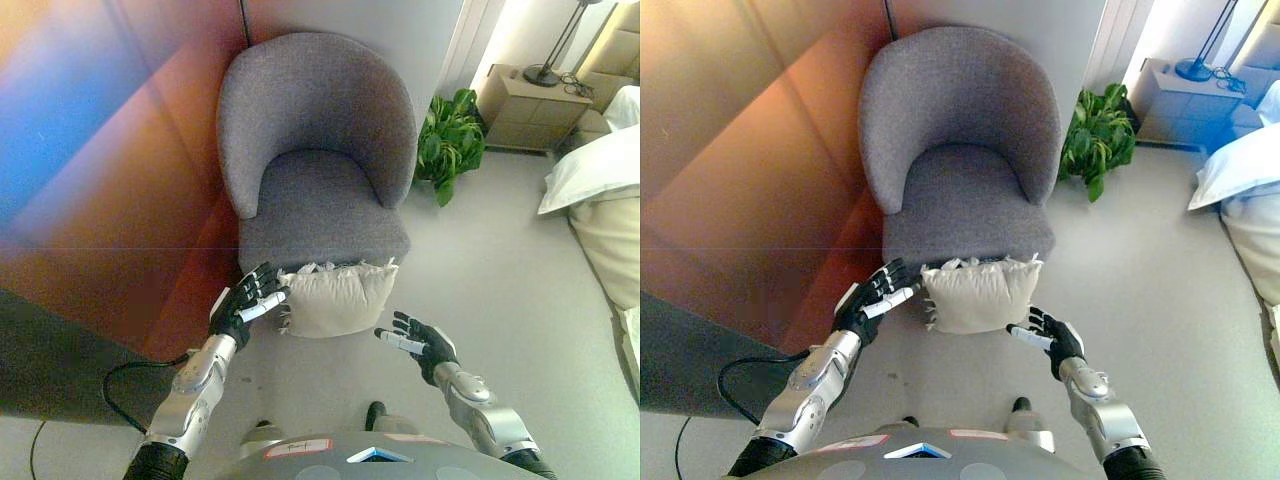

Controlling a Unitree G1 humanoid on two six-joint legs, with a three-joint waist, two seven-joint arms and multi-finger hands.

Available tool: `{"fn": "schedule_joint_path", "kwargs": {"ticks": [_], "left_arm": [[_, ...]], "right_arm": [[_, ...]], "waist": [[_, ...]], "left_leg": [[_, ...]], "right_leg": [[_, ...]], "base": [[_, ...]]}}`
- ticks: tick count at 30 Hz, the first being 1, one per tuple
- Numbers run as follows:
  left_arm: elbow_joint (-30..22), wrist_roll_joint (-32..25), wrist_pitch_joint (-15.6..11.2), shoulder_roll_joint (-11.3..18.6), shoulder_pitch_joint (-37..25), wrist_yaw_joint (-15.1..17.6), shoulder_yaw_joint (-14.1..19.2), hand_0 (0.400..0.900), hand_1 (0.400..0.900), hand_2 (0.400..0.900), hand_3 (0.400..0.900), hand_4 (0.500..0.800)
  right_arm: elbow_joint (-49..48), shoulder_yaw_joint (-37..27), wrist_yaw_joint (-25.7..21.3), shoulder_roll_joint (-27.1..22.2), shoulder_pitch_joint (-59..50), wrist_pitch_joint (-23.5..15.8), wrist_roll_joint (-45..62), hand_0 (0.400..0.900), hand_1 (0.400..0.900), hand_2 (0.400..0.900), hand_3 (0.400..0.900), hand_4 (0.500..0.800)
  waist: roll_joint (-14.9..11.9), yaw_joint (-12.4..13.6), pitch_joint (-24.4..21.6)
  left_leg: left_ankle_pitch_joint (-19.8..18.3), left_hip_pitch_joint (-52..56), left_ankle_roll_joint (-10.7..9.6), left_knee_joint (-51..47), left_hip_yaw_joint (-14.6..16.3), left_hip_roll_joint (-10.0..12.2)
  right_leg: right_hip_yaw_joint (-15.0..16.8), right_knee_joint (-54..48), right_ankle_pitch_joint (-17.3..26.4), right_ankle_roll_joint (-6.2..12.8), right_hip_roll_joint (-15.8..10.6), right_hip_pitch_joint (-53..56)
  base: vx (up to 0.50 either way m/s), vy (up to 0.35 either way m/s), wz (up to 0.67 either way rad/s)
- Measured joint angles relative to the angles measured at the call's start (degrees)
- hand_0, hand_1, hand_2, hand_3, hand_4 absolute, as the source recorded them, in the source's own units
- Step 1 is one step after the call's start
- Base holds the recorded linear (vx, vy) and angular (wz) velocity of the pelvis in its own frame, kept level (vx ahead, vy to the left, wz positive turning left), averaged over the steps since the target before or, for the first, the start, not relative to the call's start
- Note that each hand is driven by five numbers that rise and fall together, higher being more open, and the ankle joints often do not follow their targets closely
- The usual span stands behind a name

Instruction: Pick up the pillow and put it on the sofa.

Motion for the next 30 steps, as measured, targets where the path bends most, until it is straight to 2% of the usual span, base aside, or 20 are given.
{"fn": "schedule_joint_path", "kwargs": {"ticks": [21,23,24,27,28,29,30], "left_arm": [[0.0,0.0,-0.1,0.0,1.2,0.3,0.0,0.900,0.900,0.900,0.900,0.800],[0.1,-0.1,-0.2,0.0,1.2,0.3,-0.1,0.900,0.900,0.900,0.900,0.800],[0.1,-0.1,-0.3,0.1,1.2,0.3,-0.1,0.900,0.900,0.900,0.900,0.800],[0.5,-0.2,-0.4,0.0,1.4,0.2,-0.1,0.900,0.900,0.900,0.900,0.800],[0.5,-0.2,-0.4,-0.1,1.3,0.1,-0.2,0.900,0.900,0.900,0.900,0.800],[0.5,-0.2,-0.5,-0.2,0.9,0.1,-0.2,0.900,0.900,0.900,0.900,0.800],[0.5,-0.2,-0.5,-0.7,0.8,0.0,-0.4,0.900,0.900,0.900,0.900,0.800]], "right_arm": [[0.0,0.0,0.1,-0.4,0.0,-0.1,0.0,0.900,0.900,0.900,0.900,0.800],[0.1,0.2,0.3,-0.8,-0.4,-0.2,0.1,0.900,0.900,0.900,0.900,0.800],[0.2,0.5,0.4,-0.9,-0.8,-0.2,0.1,0.900,0.900,0.900,0.900,0.800],[1.2,1.2,1.5,-1.0,-2.0,-0.8,0.1,0.900,0.900,0.900,0.900,0.800],[1.2,1.1,1.6,-1.1,-2.3,-0.9,0.1,0.900,0.900,0.900,0.900,0.800],[1.2,1.1,1.8,-1.5,-2.3,-0.9,0.0,0.900,0.900,0.900,0.900,0.800],[1.4,1.2,1.8,-2.0,-1.9,-0.9,0.0,0.900,0.900,0.900,0.900,0.800]], "waist": [[0.8,0.1,0.6],[1.0,0.2,2.2],[0.8,0.3,3.1],[-1.4,2.1,5.1],[-0.8,2.8,5.6],[-0.3,2.6,6.2],[0.0,1.6,6.3]], "left_leg": [[-0.4,-0.7,0.4,2.1,-0.3,0.7],[-1.9,-2.3,1.3,6.8,-1.1,1.5],[-2.4,-3.6,1.0,10.0,-1.8,1.7],[-0.4,-9.3,2.3,22.2,-4.5,1.9],[-0.4,-10.5,2.4,23.3,-5.7,3.1],[-2.0,-10.5,2.0,22.9,-6.1,3.7],[-3.9,-9.8,2.2,21.2,-6.2,3.8]], "right_leg": [[0.0,0.0,-0.2,-0.33,0.2,-0.4],[0.4,0.6,-0.5,-0.75,0.5,-0.4],[1.1,1.6,-1.0,-1.41,0.1,-1.0],[2.2,1.6,-1.0,-1.42,-1.0,-1.7],[2.4,5.4,-1.1,-1.59,-0.7,-2.8],[3.0,11.3,-4.5,-2.97,-0.5,-6.0],[3.0,12.1,-5.2,-3.42,0.1,-6.8]], "base": [[0.03,-0.086,-0.02],[0.07,-0.173,-0.28],[0.14,-0.131,-0.28],[0.22,-0.006,-0.17],[0.31,0.128,-0.20],[0.35,0.155,-0.22],[0.38,0.207,-0.24]]}}
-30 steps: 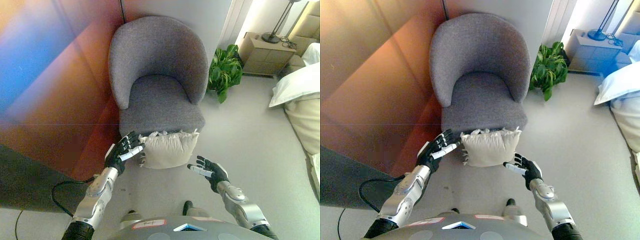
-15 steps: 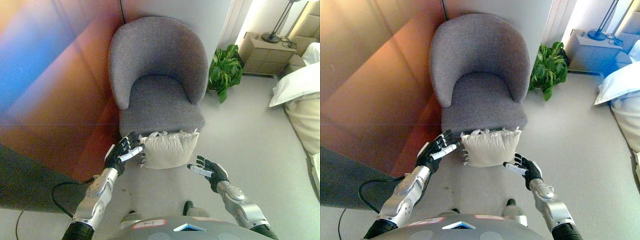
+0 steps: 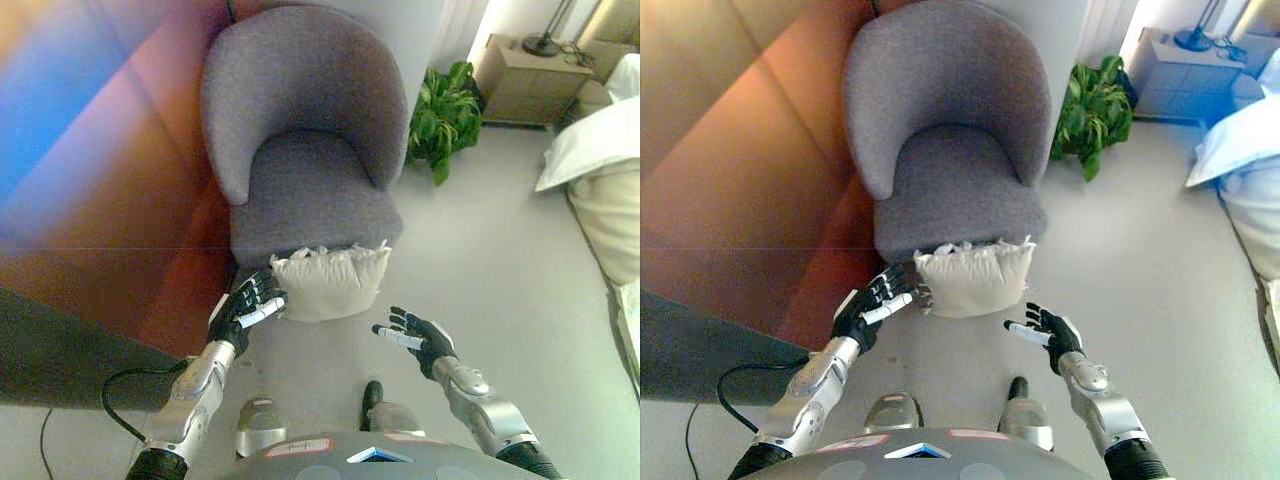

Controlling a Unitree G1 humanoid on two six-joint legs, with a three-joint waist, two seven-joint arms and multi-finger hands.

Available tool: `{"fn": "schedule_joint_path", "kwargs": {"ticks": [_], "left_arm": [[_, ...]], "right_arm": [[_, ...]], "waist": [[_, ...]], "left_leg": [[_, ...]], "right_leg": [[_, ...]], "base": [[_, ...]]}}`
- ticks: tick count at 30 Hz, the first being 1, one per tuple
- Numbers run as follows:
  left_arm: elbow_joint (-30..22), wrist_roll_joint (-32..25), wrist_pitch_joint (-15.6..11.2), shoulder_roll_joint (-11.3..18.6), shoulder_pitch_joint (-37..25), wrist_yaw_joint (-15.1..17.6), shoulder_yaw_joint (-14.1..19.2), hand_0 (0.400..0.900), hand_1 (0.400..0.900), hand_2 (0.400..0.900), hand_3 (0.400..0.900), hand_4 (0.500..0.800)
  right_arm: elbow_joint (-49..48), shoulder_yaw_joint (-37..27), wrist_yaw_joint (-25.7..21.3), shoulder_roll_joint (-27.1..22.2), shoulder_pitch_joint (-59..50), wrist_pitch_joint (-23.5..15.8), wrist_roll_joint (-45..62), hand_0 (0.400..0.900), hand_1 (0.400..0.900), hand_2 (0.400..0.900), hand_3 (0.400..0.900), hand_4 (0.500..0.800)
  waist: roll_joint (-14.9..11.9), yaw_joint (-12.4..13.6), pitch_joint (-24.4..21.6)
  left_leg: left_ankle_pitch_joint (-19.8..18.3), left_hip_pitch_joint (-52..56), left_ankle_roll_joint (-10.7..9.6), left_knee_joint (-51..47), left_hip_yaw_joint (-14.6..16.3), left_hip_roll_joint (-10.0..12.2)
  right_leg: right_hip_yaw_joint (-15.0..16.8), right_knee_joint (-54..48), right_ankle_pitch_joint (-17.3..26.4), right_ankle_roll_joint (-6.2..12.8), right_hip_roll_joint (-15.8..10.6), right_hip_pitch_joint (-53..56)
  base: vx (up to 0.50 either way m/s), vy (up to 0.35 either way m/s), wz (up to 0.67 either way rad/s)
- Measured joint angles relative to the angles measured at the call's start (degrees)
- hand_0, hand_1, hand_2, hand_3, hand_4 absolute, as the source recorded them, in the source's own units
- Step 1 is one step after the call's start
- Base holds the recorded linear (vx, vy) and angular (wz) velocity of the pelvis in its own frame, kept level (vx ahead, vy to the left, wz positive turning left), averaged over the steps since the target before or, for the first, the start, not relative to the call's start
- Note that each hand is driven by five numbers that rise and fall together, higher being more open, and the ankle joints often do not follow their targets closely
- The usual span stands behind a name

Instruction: Pick up the pillow and put it on the sofa.

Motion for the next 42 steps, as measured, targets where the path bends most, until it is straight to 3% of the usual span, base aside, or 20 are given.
{"fn": "schedule_joint_path", "kwargs": {"ticks": [1,2,3,5,6,7,9,13,17,19,21,23,27,30,32,34,35,37,40,42], "left_arm": [[-0.2,0.0,0.0,0.0,-0.1,-0.5,0.0,0.900,0.900,0.900,0.900,0.800],[-0.6,0.0,-0.2,-0.4,0.0,-0.6,-0.1,0.900,0.900,0.900,0.900,0.800],[-0.8,0.0,-0.6,0.0,-0.2,-0.8,0.0,0.900,0.900,0.900,0.900,0.800],[-1.8,0.0,-1.5,1.3,0.9,-0.8,0.3,0.900,0.900,0.900,0.900,0.800],[-1.3,0.1,-1.8,1.8,1.3,-1.0,0.2,0.900,0.900,0.900,0.900,0.800],[0.4,0.0,-1.6,0.0,1.1,-0.8,0.2,0.900,0.900,0.900,0.900,0.800],[0.6,0.0,-1.9,-0.6,2.3,-1.0,0.2,0.900,0.900,0.900,0.900,0.800],[0.9,-0.2,-1.9,-0.2,2.2,-0.9,0.3,0.900,0.900,0.900,0.900,0.800],[0.9,-0.2,-2.0,1.4,1.6,-1.3,1.0,0.900,0.900,0.900,0.900,0.800],[0.9,-0.1,-2.0,2.7,-0.4,-1.6,0.9,0.900,0.900,0.900,0.900,0.800],[0.4,0.0,-2.0,2.8,-1.8,-1.3,1.1,0.900,0.900,0.900,0.900,0.800],[-0.3,0.0,-1.7,3.4,-2.0,-1.0,2.1,0.900,0.900,0.900,0.900,0.800],[-1.2,0.0,0.2,5.1,-2.1,-1.2,2.9,0.900,0.900,0.900,0.900,0.800],[-0.6,-0.1,1.6,5.4,-1.9,-1.2,2.7,0.900,0.900,0.900,0.900,0.800],[-0.2,-0.1,1.6,5.4,-2.2,-1.1,2.5,0.900,0.900,0.900,0.900,0.800],[-0.3,-0.1,1.5,5.6,-1.7,-1.1,2.1,0.900,0.900,0.900,0.900,0.800],[-0.5,-0.1,1.4,5.8,-0.8,-1.1,2.4,0.900,0.900,0.900,0.900,0.800],[-1.1,-0.1,1.4,7.9,1.8,-0.9,2.9,0.900,0.900,0.900,0.900,0.800],[-1.4,-0.2,1.9,5.0,2.5,-1.6,1.6,0.900,0.900,0.900,0.900,0.800],[-3.3,-0.2,1.6,4.4,1.9,-3.4,0.5,0.900,0.900,0.900,0.900,0.800]], "right_arm": [[-0.1,-0.2,-0.1,-0.6,0.2,0.0,-0.1,0.900,0.900,0.900,0.900,0.800],[-0.1,-0.3,0.1,-1.8,-0.3,-0.2,-0.4,0.900,0.900,0.900,0.900,0.800],[0.6,-0.4,0.5,-1.8,-0.9,-0.4,-0.6,0.900,0.900,0.900,0.900,0.800],[0.6,-0.3,1.3,-1.7,0.7,-0.3,-0.7,0.900,0.900,0.900,0.900,0.800],[0.8,-0.4,1.4,-1.3,1.3,-0.5,-1.0,0.900,0.900,0.900,0.900,0.800],[2.5,-1.1,1.5,-1.3,1.0,-0.5,-1.5,0.900,0.900,0.900,0.900,0.800],[2.6,-1.1,2.2,-1.1,1.8,-0.5,-2.1,0.900,0.900,0.900,0.900,0.800],[2.5,-1.9,2.5,-0.6,0.9,-0.8,-2.3,0.900,0.900,0.900,0.900,0.800],[1.6,-1.3,2.3,1.1,3.2,-0.8,-3.2,0.900,0.900,0.900,0.900,0.800],[0.1,-1.2,1.5,3.0,4.1,-0.8,-3.4,0.900,0.900,0.900,0.900,0.800],[-1.1,-0.4,0.6,3.3,3.8,-0.8,-5.4,0.900,0.900,0.900,0.900,0.800],[-2.0,0.9,-0.8,3.4,3.1,-1.2,-8.7,0.900,0.900,0.900,0.900,0.800],[-0.9,0.9,-3.7,2.3,1.6,-2.6,-21.4,0.900,0.900,0.900,0.900,0.800],[0.6,0.9,-6.3,-1.0,0.5,-3.2,-30.5,0.900,0.900,0.900,0.900,0.800],[1.1,0.7,-8.0,-2.4,0.4,-2.3,-35.4,0.900,0.900,0.900,0.900,0.800],[1.5,0.4,-8.4,-2.5,0.9,-1.3,-39.2,0.900,0.900,0.900,0.900,0.800],[1.8,0.5,-8.4,-2.5,1.4,-1.2,-41.0,0.900,0.900,0.900,0.900,0.800],[2.1,1.1,-8.4,-1.7,2.3,-0.9,-44.1,0.900,0.900,0.900,0.900,0.800],[2.7,-0.4,-9.0,-6.3,0.0,0.5,-48.5,0.900,0.900,0.900,0.900,0.800],[4.1,-1.5,-9.6,-9.6,-2.9,1.2,-50.2,0.900,0.900,0.900,0.900,0.800]], "waist": [[0.2,-0.2,0.1],[2.8,0.9,0.1],[4.0,2.2,0.8],[1.4,1.7,1.1],[0.2,1.6,2.2],[1.4,1.4,3.4],[1.0,2.1,3.3],[0.8,4.1,3.0],[-2.7,5.6,0.0],[-3.6,4.3,-0.3],[-1.3,4.6,-0.3],[0.0,4.3,-0.7],[0.4,2.8,-0.7],[-0.3,1.3,-0.4],[-1.6,0.7,0.3],[-2.8,-0.5,0.9],[-3.9,0.4,1.2],[-6.7,1.1,1.2],[-0.7,1.4,2.3],[1.6,1.3,3.3]], "left_leg": [[-1.0,1.5,-0.3,-4.1,0.9,-1.6],[-2.3,2.0,-0.2,-9.5,0.5,-1.2],[-1.2,0.8,-1.3,-9.2,2.6,0.7],[0.4,2.0,-2.1,-11.6,3.9,-0.4],[2.1,2.2,-4.7,-8.1,4.4,-0.8],[0.5,-0.1,-4.9,-4.8,2.5,1.4],[1.1,-2.2,-5.1,-11.0,2.6,0.8],[4.0,-3.8,0.0,-17.2,3.2,-2.1],[6.8,-2.0,2.8,-14.0,4.0,-7.5],[5.7,-0.3,4.6,-14.3,3.9,-9.7],[5.2,2.9,5.8,-17.4,4.7,-9.6],[5.3,5.2,6.4,-20.2,4.7,-10.1],[4.5,5.7,6.8,-20.5,2.0,-10.8],[3.7,6.2,6.1,-20.4,-0.5,-11.9],[2.2,6.2,5.3,-19.1,-3.5,-12.4],[1.3,6.6,3.5,-17.9,-6.4,-12.1],[0.5,7.3,2.0,-16.9,-7.0,-11.5],[-1.1,7.6,-1.7,-15.3,-6.0,-10.1],[-1.4,4.0,-2.5,-12.3,-4.8,-1.1],[0.0,0.7,-1.1,-10.9,-4.4,1.6]], "right_leg": [[0.3,-0.6,0.0,0.21,0.0,-1.1],[0.3,0.4,-0.1,0.72,2.4,-1.6],[1.2,13.0,-3.1,-0.50,3.0,-6.0],[0.8,23.4,-15.1,0.32,1.2,-3.7],[2.2,15.6,-19.2,-1.07,1.2,1.8],[2.8,11.6,-17.3,-0.80,3.1,5.7],[5.5,3.9,-13.6,-0.43,4.0,9.8],[9.0,-0.1,-13.3,1.09,2.8,12.0],[4.2,10.7,-16.0,5.07,-5.5,9.7],[3.0,20.7,-13.1,6.43,-8.6,5.6],[2.1,30.7,-6.2,7.18,-10.5,-0.3],[-0.1,33.0,-6.5,7.20,-11.3,-3.7],[-5.3,19.1,-6.2,7.54,-11.2,-4.8],[-4.4,2.1,-1.2,12.13,-13.5,-3.6],[-1.6,-11.6,5.0,12.63,-14.8,-1.0],[-0.6,-11.8,8.0,12.26,-16.3,-0.2],[-0.7,-11.9,8.1,12.09,-16.3,1.4],[-1.8,-10.1,7.6,11.68,-15.9,4.0],[-4.7,-6.5,6.2,8.00,-9.9,2.4],[-6.5,-3.4,4.7,6.89,-8.2,-0.4]], "base": [[0.41,0.220,-0.26],[0.45,0.232,-0.29],[0.48,0.205,-0.29],[0.47,0.180,-0.26],[0.52,0.210,-0.40],[0.45,0.200,-0.43],[0.50,0.246,-0.44],[0.41,0.253,-0.07],[0.42,0.276,0.15],[0.39,0.248,-0.04],[0.34,0.072,0.09],[0.32,-0.079,0.35],[0.37,-0.250,0.55],[0.41,-0.430,0.82],[0.41,-0.351,0.73],[0.36,-0.309,0.41],[0.32,-0.300,0.40],[0.17,-0.230,0.57],[0.00,-0.175,0.71],[-0.03,-0.146,0.68]]}}
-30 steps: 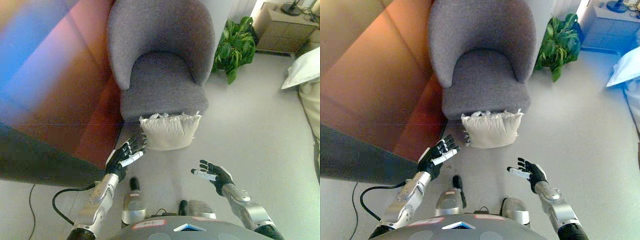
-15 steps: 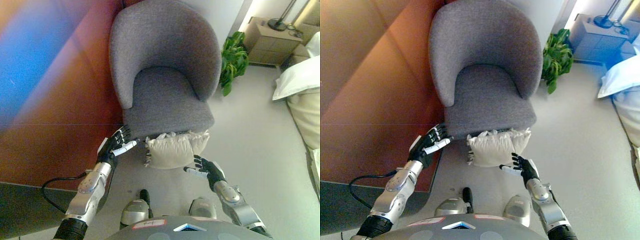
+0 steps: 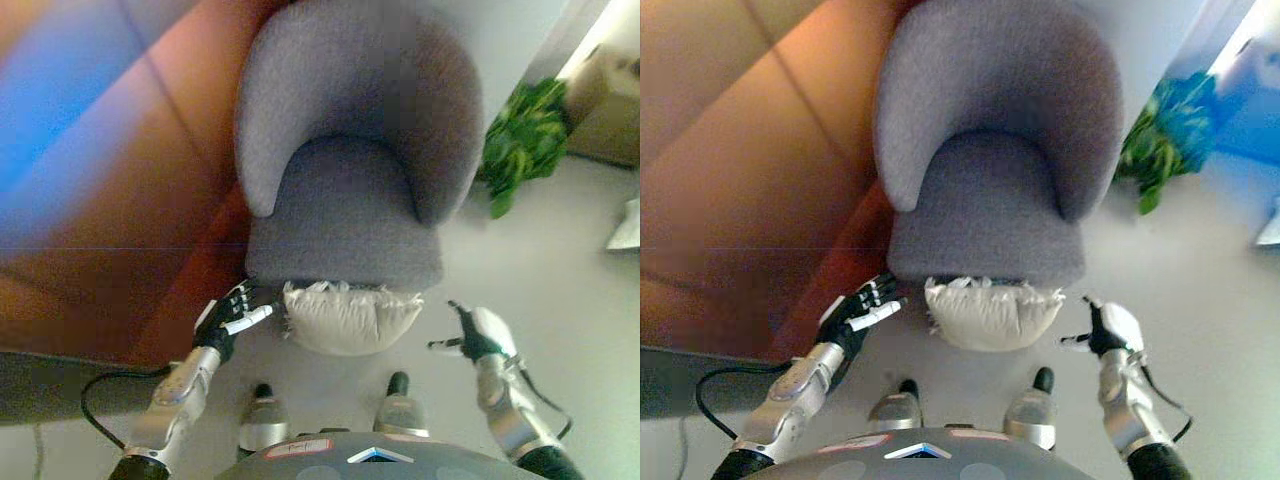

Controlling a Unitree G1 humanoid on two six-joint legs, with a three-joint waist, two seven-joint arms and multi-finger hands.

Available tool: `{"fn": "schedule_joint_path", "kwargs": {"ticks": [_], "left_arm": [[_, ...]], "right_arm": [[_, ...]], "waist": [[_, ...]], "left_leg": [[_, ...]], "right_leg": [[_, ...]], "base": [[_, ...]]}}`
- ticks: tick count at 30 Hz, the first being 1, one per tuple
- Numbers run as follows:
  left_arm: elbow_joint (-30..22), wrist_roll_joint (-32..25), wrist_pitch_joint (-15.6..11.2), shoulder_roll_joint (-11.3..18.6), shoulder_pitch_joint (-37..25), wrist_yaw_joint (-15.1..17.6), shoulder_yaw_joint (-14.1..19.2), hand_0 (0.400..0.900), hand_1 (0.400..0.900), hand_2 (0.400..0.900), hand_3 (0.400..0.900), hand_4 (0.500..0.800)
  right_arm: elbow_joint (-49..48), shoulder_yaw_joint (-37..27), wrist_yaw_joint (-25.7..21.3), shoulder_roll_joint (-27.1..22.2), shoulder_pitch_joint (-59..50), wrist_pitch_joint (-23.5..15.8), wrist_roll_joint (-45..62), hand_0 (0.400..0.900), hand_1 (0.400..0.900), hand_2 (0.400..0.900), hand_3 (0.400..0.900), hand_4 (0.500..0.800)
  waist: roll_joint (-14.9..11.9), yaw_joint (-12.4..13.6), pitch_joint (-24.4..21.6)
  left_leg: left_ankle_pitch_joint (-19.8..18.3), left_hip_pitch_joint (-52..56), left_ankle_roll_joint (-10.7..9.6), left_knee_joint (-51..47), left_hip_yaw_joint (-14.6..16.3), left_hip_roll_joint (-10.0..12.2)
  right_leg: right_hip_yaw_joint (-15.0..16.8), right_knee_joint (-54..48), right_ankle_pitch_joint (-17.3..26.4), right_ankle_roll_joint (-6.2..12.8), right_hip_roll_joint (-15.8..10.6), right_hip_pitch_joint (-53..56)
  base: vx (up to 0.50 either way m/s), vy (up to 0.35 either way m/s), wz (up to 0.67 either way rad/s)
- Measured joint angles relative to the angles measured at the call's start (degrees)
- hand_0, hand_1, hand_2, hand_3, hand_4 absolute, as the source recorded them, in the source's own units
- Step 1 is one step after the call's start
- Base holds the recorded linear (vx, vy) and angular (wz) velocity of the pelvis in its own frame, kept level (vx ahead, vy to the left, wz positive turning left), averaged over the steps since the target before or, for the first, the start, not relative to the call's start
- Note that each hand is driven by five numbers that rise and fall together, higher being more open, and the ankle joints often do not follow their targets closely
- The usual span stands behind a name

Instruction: Pick up the pillow and put it on the sofa.

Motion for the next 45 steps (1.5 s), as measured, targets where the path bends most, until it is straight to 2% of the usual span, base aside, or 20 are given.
{"fn": "schedule_joint_path", "kwargs": {"ticks": [2,4,7,10,12,15,19,25,31,34,38,39,40,41,45], "left_arm": [[-0.5,0.0,-0.4,0.0,-2.0,-1.9,-1.2,0.900,0.900,0.900,0.900,0.800],[-0.6,0.1,-1.1,0.3,-4.5,-2.6,-1.9,0.900,0.900,0.900,0.900,0.800],[-0.7,0.1,-2.2,3.1,-9.0,-2.7,-2.6,0.900,0.900,0.900,0.900,0.800],[-0.6,0.1,-3.7,6.6,-15.3,-2.5,-4.0,0.900,0.900,0.900,0.900,0.800],[-0.5,0.1,-4.0,7.0,-17.5,-2.2,-4.1,0.900,0.900,0.900,0.900,0.800],[-0.3,0.0,-4.7,7.5,-20.6,-0.8,-7.6,0.900,0.900,0.900,0.900,0.800],[-0.2,0.0,-5.4,7.5,-24.1,0.4,-11.2,0.900,0.900,0.900,0.900,0.800],[-0.3,-3.7,-7.6,7.6,-26.9,1.3,-10.9,0.900,0.900,0.900,0.900,0.800],[-0.2,-5.6,-9.1,7.1,-27.4,1.2,-11.2,0.900,0.900,0.900,0.900,0.800],[-0.1,-6.7,-9.5,7.1,-27.9,1.2,-11.5,0.900,0.900,0.900,0.900,0.800],[0.0,-6.9,-9.6,7.0,-28.6,1.2,-13.0,0.900,0.900,0.900,0.900,0.800],[0.0,-6.9,-9.7,6.8,-28.6,1.0,-13.3,0.900,0.900,0.900,0.900,0.800],[0.2,-7.3,-9.7,6.6,-28.4,0.8,-13.5,0.900,0.900,0.900,0.900,0.800],[0.3,-7.3,-9.7,6.6,-28.3,0.6,-13.9,0.900,0.900,0.900,0.900,0.800],[0.4,-7.3,-9.6,6.1,-28.4,-0.1,-15.0,0.900,0.900,0.900,0.900,0.800]], "right_arm": [[1.9,-0.6,-1.6,-1.8,-3.4,0.7,-0.3,0.900,0.900,0.900,0.900,0.800],[2.3,-1.0,-3.4,-2.5,-5.8,0.8,-0.4,0.900,0.900,0.900,0.900,0.800],[2.7,0.3,-5.4,-2.5,-11.2,0.6,-0.3,0.900,0.900,0.900,0.900,0.800],[6.8,0.8,-7.2,-2.0,-19.5,0.4,0.6,0.900,0.900,0.900,0.900,0.800],[8.3,1.3,-7.2,-1.8,-24.1,0.3,2.6,0.900,0.900,0.900,0.900,0.800],[9.8,2.9,-7.3,-1.7,-30.1,0.5,5.1,0.900,0.900,0.900,0.900,0.800],[14.0,4.8,-8.5,-1.7,-36.3,0.8,7.7,0.900,0.900,0.900,0.900,0.800],[19.5,4.9,-9.4,-2.4,-43.7,0.9,9.5,0.900,0.900,0.900,0.900,0.800],[35.0,7.5,-13.3,-2.4,-53.6,3.0,13.8,0.900,0.900,0.900,0.900,0.800],[42.4,8.0,-13.5,-2.5,-59.2,3.3,15.6,0.900,0.900,0.900,0.900,0.800],[48.7,9.8,-13.0,-2.8,-63.9,6.7,16.8,0.900,0.900,0.900,0.900,0.800],[49.8,10.3,-12.3,-2.8,-65.2,8.0,16.8,0.875,0.875,0.875,0.875,0.785],[50.6,11.0,-11.0,-2.8,-66.4,8.9,17.2,0.529,0.529,0.529,0.529,0.578],[50.8,11.6,-9.8,-2.8,-67.3,9.7,18.3,0.400,0.400,0.400,0.400,0.500],[51.6,11.6,-6.9,-3.5,-69.1,10.2,24.9,0.400,0.400,0.400,0.400,0.500]], "waist": [[0.4,0.0,1.8],[0.1,-0.2,3.7],[-1.3,0.0,8.5],[-0.9,0.3,14.3],[0.0,0.7,16.1],[0.8,1.8,17.1],[1.5,1.9,17.5],[2.1,1.9,17.5],[3.9,3.6,17.6],[4.1,4.0,17.6],[4.4,6.0,17.6],[4.4,6.6,17.6],[4.5,6.8,17.5],[4.5,6.8,17.5],[4.5,7.1,17.5]], "left_leg": [[1.8,-2.2,-1.5,0.7,1.0,0.8],[2.2,-4.7,-2.3,1.2,1.1,0.7],[1.5,-11.1,-4.2,5.9,1.0,-0.2],[0.9,-20.1,-3.8,13.5,0.5,-1.0],[-0.2,-26.8,-3.5,18.6,-0.7,-1.1],[-2.6,-34.9,-3.0,26.9,-2.1,-0.7],[-4.3,-42.4,-2.5,33.0,-3.1,-0.4],[-6.5,-54.6,-1.4,43.1,-4.3,-0.2],[-9.6,-62.7,-0.8,52.9,-5.5,-0.8],[-9.8,-66.7,-0.6,56.3,-6.1,-1.1],[-10.1,-69.3,-0.7,59.0,-7.3,-1.8],[-10.1,-69.7,-0.7,59.0,-7.4,-1.8],[-10.1,-70.1,-0.7,58.9,-7.4,-2.0],[-10.1,-70.4,-0.7,58.9,-7.5,-2.3],[-10.1,-70.9,-0.7,59.0,-7.7,-2.5]], "right_leg": [[-1.0,3.6,-2.2,-0.21,-0.4,-2.1],[-1.9,7.3,-3.9,-0.09,-1.9,-4.7],[-0.8,15.3,-6.5,0.27,-5.6,-11.2],[0.9,22.8,-8.3,0.09,-8.8,-19.2],[2.0,27.0,-9.4,-0.09,-10.0,-25.1],[4.9,32.3,-10.6,-0.34,-10.3,-32.5],[6.5,36.6,-11.2,-0.43,-10.9,-39.0],[10.3,44.0,-11.6,-0.38,-11.6,-50.8],[13.6,53.4,-14.3,0.10,-13.9,-58.8],[14.6,57.8,-15.9,0.14,-15.4,-62.6],[15.5,61.7,-17.3,0.02,-16.4,-65.2],[15.6,62.0,-17.4,-0.07,-16.4,-65.8],[15.6,62.1,-17.4,-0.10,-16.6,-66.2],[15.6,62.3,-17.5,-0.14,-16.8,-66.4],[15.6,62.3,-17.6,0.01,-16.9,-66.7]], "base": [[-0.05,-0.093,0.53],[-0.10,-0.061,0.32],[-0.19,-0.033,0.20],[-0.16,-0.005,0.11],[-0.19,0.011,0.02],[-0.18,0.039,-0.02],[-0.12,0.082,0.02],[-0.04,0.110,0.04],[0.00,0.094,0.18],[0.02,0.032,0.22],[0.02,0.006,0.19],[0.01,0.017,0.10],[0.01,0.015,0.08],[0.02,0.010,0.06],[0.03,0.030,0.03]]}}
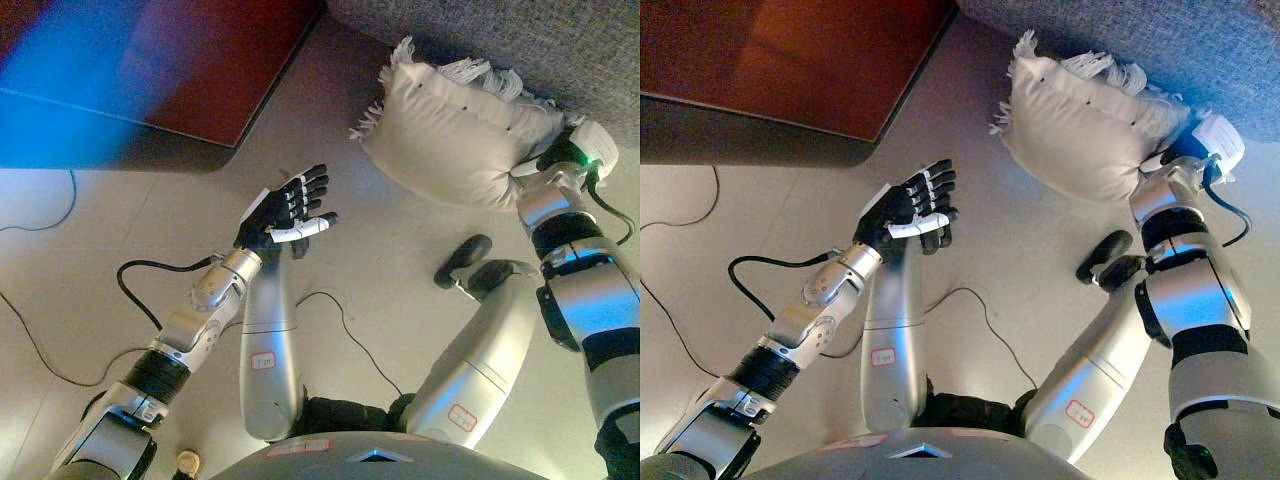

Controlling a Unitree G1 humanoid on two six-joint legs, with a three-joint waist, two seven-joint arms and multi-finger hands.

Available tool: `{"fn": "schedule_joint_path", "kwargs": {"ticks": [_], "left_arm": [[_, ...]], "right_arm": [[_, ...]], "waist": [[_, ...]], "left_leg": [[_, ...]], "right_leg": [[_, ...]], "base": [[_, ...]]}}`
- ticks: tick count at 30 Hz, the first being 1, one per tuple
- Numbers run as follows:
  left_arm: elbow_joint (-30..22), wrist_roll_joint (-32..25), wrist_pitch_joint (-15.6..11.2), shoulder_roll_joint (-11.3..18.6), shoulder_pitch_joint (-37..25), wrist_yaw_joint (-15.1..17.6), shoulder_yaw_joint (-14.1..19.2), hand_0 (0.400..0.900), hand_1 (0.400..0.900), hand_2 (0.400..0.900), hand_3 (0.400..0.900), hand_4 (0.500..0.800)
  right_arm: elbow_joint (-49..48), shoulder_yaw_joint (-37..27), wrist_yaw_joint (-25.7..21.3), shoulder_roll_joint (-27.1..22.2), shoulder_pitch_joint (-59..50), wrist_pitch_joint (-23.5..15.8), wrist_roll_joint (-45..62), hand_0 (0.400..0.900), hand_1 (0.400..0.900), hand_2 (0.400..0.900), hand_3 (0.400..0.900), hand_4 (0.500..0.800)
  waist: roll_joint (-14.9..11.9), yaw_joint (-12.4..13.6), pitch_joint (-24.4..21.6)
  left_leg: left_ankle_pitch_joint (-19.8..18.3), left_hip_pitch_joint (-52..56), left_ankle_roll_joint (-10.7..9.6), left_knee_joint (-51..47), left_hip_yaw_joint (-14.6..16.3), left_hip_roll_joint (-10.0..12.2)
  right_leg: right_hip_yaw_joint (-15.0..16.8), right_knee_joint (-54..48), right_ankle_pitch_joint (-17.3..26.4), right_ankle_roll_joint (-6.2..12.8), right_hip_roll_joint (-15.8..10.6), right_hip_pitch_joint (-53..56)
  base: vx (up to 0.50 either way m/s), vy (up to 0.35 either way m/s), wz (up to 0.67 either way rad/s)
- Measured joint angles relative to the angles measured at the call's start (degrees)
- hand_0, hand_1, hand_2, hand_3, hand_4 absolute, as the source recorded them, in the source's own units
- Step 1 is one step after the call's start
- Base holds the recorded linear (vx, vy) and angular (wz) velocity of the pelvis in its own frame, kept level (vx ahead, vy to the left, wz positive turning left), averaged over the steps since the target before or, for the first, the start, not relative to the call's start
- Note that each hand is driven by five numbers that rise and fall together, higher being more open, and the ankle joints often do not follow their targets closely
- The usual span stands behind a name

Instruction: Pick up the pillow and put it on the sofa.

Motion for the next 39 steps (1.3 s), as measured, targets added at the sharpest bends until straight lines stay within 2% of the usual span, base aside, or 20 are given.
{"fn": "schedule_joint_path", "kwargs": {"ticks": [7,11,15,20,24,26,28,29,33,35,39], "left_arm": [[0.0,0.0,0.0,-1.3,-0.9,0.0,0.0,0.900,0.900,0.900,0.900,0.800],[0.0,-0.5,0.8,-2.4,-2.1,0.7,0.1,0.900,0.900,0.900,0.900,0.800],[0.2,-0.5,1.0,-4.0,-2.2,2.3,0.2,0.900,0.900,0.900,0.900,0.800],[0.0,-0.2,1.1,-4.9,-1.7,3.4,0.6,0.900,0.900,0.900,0.900,0.800],[-0.2,0.6,1.1,-6.2,-1.7,5.4,1.5,0.900,0.900,0.900,0.900,0.800],[-0.2,0.6,1.2,-6.2,-1.1,6.2,2.2,0.900,0.900,0.900,0.900,0.800],[-0.4,0.5,1.5,-6.3,0.3,6.5,4.2,0.900,0.900,0.900,0.900,0.800],[-0.4,0.5,1.8,-6.2,1.0,6.7,4.6,0.900,0.900,0.900,0.900,0.800],[-0.9,0.6,3.1,-6.1,5.7,6.3,6.9,0.900,0.900,0.900,0.900,0.800],[-1.0,0.6,4.2,-6.0,7.7,6.3,9.3,0.900,0.900,0.900,0.900,0.800],[-1.0,0.7,6.3,-5.1,9.7,6.3,13.4,0.900,0.900,0.900,0.900,0.800]], "right_arm": [[0.1,-2.1,-1.6,-0.7,0.2,-3.5,9.8,0.400,0.400,0.400,0.400,0.500],[-0.6,-6.2,-1.8,0.5,2.3,-8.3,21.5,0.400,0.400,0.400,0.400,0.500],[-4.7,-10.5,0.6,4.2,10.2,-12.5,33.9,0.400,0.400,0.400,0.400,0.500],[-15.4,-11.3,3.5,8.7,22.0,-13.0,39.4,0.400,0.400,0.400,0.400,0.500],[-26.0,-10.3,1.8,9.1,30.6,-13.6,37.2,0.400,0.400,0.400,0.400,0.500],[-31.9,-10.0,1.4,9.4,34.8,-14.1,36.6,0.400,0.400,0.400,0.400,0.500],[-39.0,-9.7,0.9,10.1,39.3,-14.7,35.0,0.400,0.400,0.400,0.400,0.500],[-42.4,-9.6,1.0,10.3,41.8,-15.1,33.5,0.400,0.400,0.400,0.400,0.500],[-48.8,-10.7,2.4,10.6,51.4,-16.2,26.2,0.400,0.400,0.400,0.400,0.500],[-51.0,-11.2,3.2,10.7,54.5,-16.2,21.0,0.400,0.400,0.400,0.400,0.500],[-57.7,-11.5,5.4,10.2,58.3,-16.2,6.5,0.400,0.400,0.400,0.400,0.500]], "waist": [[0.0,-0.2,0.0],[0.0,-0.3,0.0],[0.0,-0.3,0.0],[-0.2,0.4,0.1],[-1.5,0.6,0.1],[-3.3,0.8,0.0],[-5.3,-0.9,-0.1],[-5.9,-0.8,-0.2],[-8.3,-1.5,-1.2],[-9.9,-2.3,-2.1],[-12.4,-2.9,-4.9]], "left_leg": [[0.0,0.1,0.1,-0.1,0.0,0.0],[0.0,1.1,0.1,-0.9,0.0,0.2],[1.5,6.3,-0.2,-6.9,0.5,0.5],[5.4,17.7,-1.1,-20.3,1.5,1.2],[8.5,28.4,-2.1,-31.0,2.2,1.6],[9.9,34.0,-2.5,-35.3,2.9,2.0],[10.8,39.7,-3.1,-39.5,3.5,2.3],[11.0,42.3,-3.3,-41.1,3.9,2.5],[11.4,53.7,-3.8,-47.8,6.1,2.6],[11.4,58.0,-3.9,-50.2,7.2,2.2],[11.7,65.8,-4.3,-54.5,10.4,2.0]], "right_leg": [[-0.2,0.0,-0.5,-0.28,0.0,0.1],[-1.0,-0.8,-0.5,-0.41,0.1,1.4],[-4.9,-6.6,0.5,-0.56,0.2,7.8],[-11.2,-19.0,3.8,-0.65,2.8,20.4],[-15.2,-28.1,5.9,-0.29,5.1,31.4],[-16.3,-31.8,6.4,-0.16,6.3,36.5],[-17.4,-35.4,6.9,0.09,7.5,42.0],[-17.8,-37.2,7.3,0.19,8.2,44.6],[-19.1,-47.0,10.2,1.58,11.0,56.8],[-19.0,-51.2,11.4,2.30,11.7,61.4],[-18.2,-57.5,14.4,2.30,12.8,67.9]], "base": [[0.01,0.015,-0.03],[0.01,0.031,-0.07],[0.03,-0.034,-0.08],[0.02,-0.072,-0.05],[0.07,-0.069,-0.03],[0.07,-0.017,-0.10],[0.09,0.042,-0.13],[0.13,0.073,-0.11],[0.16,0.075,-0.12],[0.12,0.088,-0.22],[0.00,0.125,-0.33]]}}
